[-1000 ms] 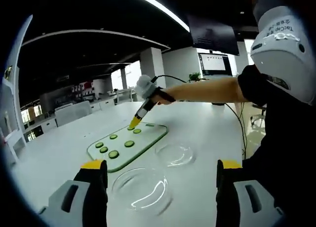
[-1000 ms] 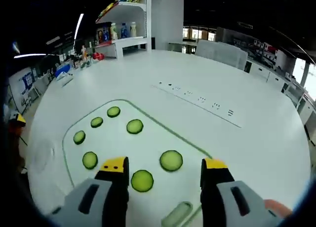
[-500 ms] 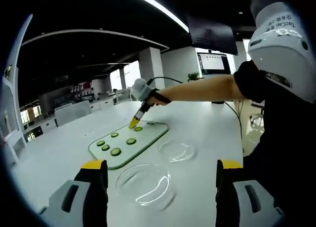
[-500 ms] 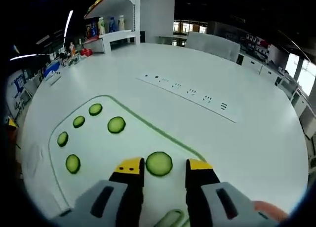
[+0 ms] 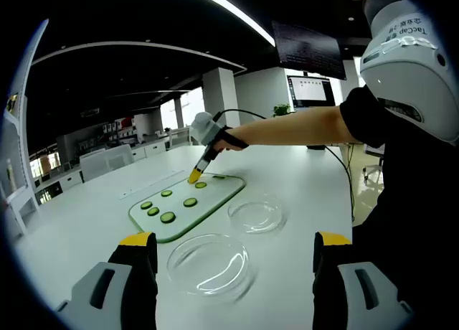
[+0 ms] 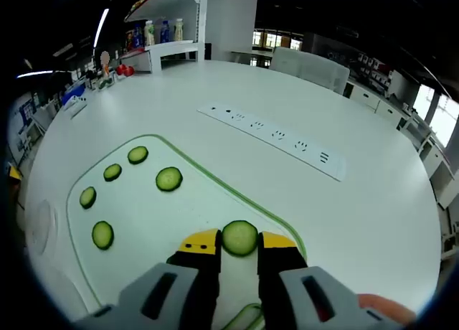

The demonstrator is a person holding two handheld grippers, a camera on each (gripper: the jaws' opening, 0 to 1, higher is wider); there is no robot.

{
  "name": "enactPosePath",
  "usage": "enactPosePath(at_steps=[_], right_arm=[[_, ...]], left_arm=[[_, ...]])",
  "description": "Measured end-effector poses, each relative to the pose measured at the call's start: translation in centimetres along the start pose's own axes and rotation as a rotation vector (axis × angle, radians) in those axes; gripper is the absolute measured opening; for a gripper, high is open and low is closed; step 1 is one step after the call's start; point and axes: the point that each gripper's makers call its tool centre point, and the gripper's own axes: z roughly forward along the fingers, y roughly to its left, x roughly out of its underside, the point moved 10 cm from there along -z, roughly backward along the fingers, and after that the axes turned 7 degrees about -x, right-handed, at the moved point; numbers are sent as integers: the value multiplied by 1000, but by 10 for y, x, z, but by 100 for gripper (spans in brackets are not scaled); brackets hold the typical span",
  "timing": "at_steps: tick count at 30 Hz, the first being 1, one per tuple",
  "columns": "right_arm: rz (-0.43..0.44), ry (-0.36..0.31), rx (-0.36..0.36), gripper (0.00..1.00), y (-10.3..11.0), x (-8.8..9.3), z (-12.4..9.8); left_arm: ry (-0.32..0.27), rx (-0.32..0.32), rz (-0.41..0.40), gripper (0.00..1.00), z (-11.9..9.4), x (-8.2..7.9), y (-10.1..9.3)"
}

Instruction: Open the petri dish lid, add cucumber slices into the petri dish, and close the lid

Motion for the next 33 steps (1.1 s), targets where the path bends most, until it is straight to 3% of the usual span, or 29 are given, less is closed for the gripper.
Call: enactPosePath(at_steps=[14,24,33], right_arm=[[-10,-22,-15,17,4,-6,-15],[-33,-68,-43,17,20,-16,-42],[-56,-101,-73,17,38,-10,-77]], left_arm=[[3,-7,10,90,-4,-2,-2],[1,-6,27,90,-4,-6,-4],[20,-29,42,90,-5,-5,0]])
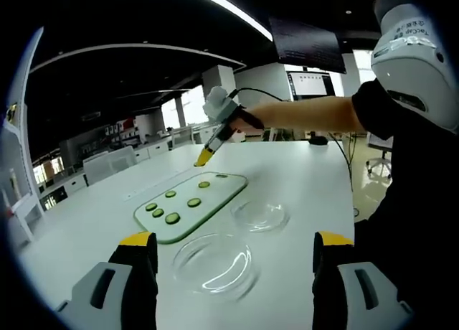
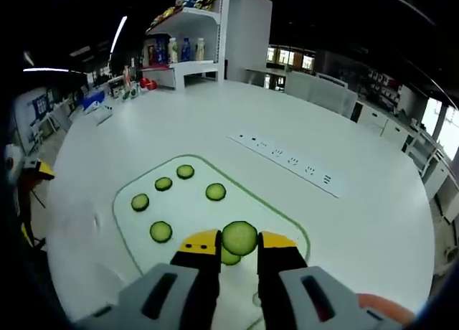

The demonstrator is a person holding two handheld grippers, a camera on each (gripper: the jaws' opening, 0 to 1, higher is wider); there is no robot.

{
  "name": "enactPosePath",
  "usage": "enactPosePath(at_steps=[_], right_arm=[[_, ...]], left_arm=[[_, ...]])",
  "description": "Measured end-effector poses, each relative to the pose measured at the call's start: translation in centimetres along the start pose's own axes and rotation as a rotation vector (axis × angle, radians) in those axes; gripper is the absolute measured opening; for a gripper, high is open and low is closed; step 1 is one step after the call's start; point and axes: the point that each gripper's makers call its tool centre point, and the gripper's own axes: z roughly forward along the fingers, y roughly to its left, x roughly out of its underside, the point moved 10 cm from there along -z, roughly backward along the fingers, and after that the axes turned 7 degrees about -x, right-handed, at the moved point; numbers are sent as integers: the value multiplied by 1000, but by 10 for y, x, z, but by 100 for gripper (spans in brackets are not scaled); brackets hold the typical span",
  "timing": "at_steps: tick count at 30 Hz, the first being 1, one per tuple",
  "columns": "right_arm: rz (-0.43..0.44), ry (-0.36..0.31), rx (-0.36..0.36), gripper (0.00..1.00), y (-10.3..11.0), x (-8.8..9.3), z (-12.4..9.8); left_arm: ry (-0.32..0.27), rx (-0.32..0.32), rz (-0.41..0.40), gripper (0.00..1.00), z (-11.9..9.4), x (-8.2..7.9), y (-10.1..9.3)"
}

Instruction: Open the petri dish lid, add cucumber slices into the petri dish, and close the lid

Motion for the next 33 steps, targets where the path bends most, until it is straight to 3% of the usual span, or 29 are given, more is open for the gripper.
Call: enactPosePath(at_steps=[18,23,33], right_arm=[[-88,-51,-129,17,72,10,-64],[-135,-48,-170,17,95,11,-74],[-178,-16,-273,18,122,18,-76]], left_arm=[[10,-14,-2,90,-1,5,-5],[11,-14,-5,90,-1,6,-5],[12,-11,-5,89,1,6,-5]])
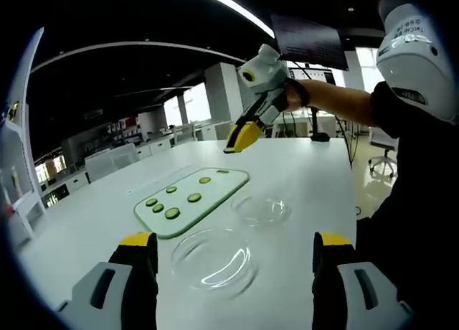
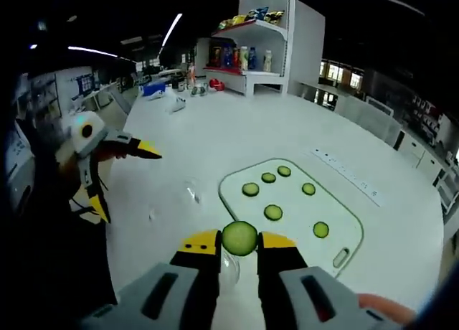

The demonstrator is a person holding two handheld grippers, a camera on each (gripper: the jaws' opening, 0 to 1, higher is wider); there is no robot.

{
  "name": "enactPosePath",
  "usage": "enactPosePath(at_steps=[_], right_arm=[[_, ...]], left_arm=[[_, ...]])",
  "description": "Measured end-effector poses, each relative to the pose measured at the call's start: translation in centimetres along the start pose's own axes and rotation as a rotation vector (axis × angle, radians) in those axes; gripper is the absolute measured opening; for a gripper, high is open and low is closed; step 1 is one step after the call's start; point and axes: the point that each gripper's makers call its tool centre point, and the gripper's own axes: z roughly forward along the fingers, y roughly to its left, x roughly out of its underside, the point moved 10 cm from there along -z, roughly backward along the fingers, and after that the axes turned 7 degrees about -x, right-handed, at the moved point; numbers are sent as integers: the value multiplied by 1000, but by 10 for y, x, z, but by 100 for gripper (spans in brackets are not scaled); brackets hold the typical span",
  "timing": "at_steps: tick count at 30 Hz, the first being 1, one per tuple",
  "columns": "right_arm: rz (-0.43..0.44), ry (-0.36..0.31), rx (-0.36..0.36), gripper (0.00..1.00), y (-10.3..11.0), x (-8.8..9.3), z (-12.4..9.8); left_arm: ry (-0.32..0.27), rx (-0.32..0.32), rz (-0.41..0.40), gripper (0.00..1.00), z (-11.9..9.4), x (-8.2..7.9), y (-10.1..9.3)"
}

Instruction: Open the petri dish lid, add cucumber slices into the petri dish, and close the lid

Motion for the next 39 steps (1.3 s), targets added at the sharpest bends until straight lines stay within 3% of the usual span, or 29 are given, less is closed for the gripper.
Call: enactPosePath(at_steps=[8,20,39], right_arm=[[-25,68,-73,18,20,16,15],[-36,155,-117,18,33,38,38],[-58,230,-109,18,33,58,53]], left_arm=[[-11,14,-17,89,0,0,0],[-1,9,-12,89,0,3,1],[3,19,-6,88,0,2,-3]])
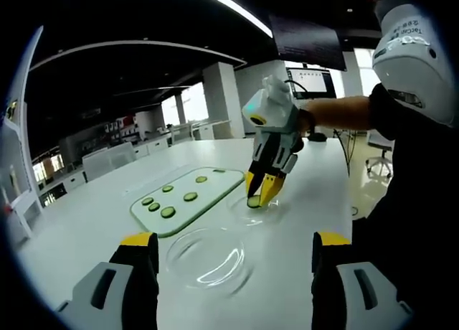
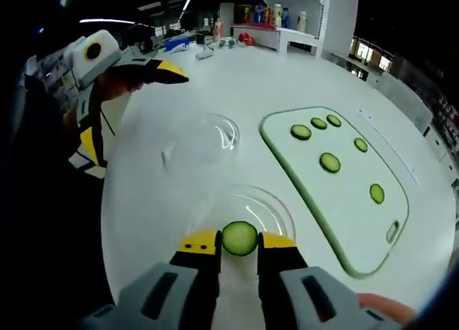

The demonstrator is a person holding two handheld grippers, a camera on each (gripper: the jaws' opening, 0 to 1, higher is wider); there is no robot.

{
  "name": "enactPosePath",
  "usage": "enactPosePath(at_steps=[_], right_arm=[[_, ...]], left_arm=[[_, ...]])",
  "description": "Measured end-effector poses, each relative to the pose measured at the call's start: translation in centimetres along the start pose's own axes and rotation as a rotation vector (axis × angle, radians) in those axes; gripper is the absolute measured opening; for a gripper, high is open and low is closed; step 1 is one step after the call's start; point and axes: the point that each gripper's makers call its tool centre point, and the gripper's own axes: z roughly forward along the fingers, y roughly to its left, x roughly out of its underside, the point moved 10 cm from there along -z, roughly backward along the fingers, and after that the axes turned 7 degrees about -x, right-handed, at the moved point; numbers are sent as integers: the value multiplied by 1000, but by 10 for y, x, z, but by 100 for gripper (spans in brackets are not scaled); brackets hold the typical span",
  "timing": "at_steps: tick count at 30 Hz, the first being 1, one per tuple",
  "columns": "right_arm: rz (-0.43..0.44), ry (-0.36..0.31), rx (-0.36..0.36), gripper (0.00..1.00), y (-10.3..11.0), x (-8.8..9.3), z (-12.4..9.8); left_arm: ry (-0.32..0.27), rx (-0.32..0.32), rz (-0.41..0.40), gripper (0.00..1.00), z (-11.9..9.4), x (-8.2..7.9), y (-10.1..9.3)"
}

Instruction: Open the petri dish lid, add cucumber slices into the petri dish, and close the lid

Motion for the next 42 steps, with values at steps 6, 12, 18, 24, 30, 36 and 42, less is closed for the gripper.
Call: enactPosePath(at_steps=[6,12,18,24,30,36,42], right_arm=[[-6,2,-5,18,0,0,2],[2,-2,-9,18,-1,0,3],[4,2,-12,18,-2,2,5],[8,5,-15,18,-3,4,6],[10,3,-17,19,-3,6,9],[-11,0,-16,25,-3,6,9],[-28,-40,-6,30,-3,3,4]], left_arm=[[1,-4,3,88,-1,1,0],[3,-4,6,88,-2,2,-1],[5,-9,3,88,-2,3,1],[5,-9,-1,88,-2,4,1],[6,-6,1,88,-2,4,1],[7,-6,1,88,-1,4,2],[6,-5,2,88,-1,3,2]])
